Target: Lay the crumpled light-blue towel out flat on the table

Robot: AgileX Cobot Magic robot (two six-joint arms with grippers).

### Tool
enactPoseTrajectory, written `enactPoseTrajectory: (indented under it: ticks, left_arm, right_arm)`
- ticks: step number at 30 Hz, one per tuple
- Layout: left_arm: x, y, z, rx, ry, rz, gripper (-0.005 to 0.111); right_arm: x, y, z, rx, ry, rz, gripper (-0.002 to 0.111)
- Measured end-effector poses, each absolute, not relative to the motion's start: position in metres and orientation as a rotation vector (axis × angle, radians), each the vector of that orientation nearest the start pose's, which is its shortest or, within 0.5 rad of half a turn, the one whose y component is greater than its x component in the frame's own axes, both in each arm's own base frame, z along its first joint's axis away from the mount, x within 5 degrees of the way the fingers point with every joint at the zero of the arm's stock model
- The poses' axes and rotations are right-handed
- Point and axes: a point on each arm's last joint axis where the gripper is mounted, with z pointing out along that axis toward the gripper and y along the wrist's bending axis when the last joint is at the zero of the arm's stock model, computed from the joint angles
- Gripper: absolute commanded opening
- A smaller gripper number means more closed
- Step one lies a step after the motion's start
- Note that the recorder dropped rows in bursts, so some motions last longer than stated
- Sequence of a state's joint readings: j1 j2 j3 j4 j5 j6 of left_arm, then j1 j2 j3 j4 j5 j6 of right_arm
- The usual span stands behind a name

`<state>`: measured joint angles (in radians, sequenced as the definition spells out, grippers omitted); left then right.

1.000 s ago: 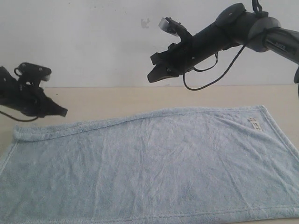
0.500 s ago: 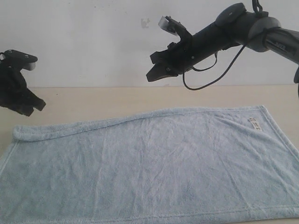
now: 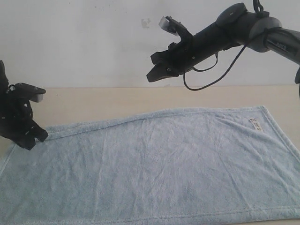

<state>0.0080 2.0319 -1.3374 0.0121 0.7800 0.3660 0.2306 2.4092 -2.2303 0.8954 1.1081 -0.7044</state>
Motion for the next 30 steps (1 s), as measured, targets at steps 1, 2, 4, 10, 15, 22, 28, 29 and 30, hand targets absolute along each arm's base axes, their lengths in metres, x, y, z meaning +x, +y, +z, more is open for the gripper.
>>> enactPoseTrajectory:
  ticks: [1, 2, 4, 10, 15, 22, 28, 29, 30]
  left_arm:
    - [0.396, 0.003, 0.141, 0.543, 2.919, 0.062, 0.017]
    - [0.396, 0.003, 0.137, 0.544, 2.922, 0.061, 0.017]
    - [0.398, 0.003, 0.129, 0.556, 2.922, 0.071, 0.017]
    - [0.406, 0.004, 0.116, 0.558, 2.873, 0.099, 0.017]
    - [0.408, 0.004, 0.116, 0.557, 2.851, 0.106, 0.017]
    - [0.411, 0.004, 0.117, 0.564, 2.847, 0.116, 0.017]
    - [0.414, 0.012, 0.132, 0.556, 2.855, 0.244, 0.017]
    - [0.414, 0.012, 0.136, 0.544, 2.848, 0.258, 0.017]
    - [0.415, 0.013, 0.141, 0.538, 2.837, 0.271, 0.017]
  right_arm:
    - [0.495, 0.182, 0.228, -0.795, 2.288, 0.991, 0.000]
    - [0.495, 0.182, 0.228, -0.797, 2.287, 0.990, 0.000]
    - [0.495, 0.182, 0.228, -0.797, 2.288, 0.992, 0.000]
    - [0.495, 0.182, 0.228, -0.797, 2.288, 0.992, 0.000]
    - [0.495, 0.182, 0.228, -0.797, 2.288, 0.992, 0.000]
    - [0.494, 0.182, 0.228, -0.802, 2.289, 0.994, 0.000]
    - [0.494, 0.182, 0.227, -0.818, 2.284, 0.991, 0.000]
    - [0.494, 0.182, 0.227, -0.818, 2.283, 0.991, 0.000]
    - [0.494, 0.182, 0.227, -0.822, 2.283, 0.992, 0.000]
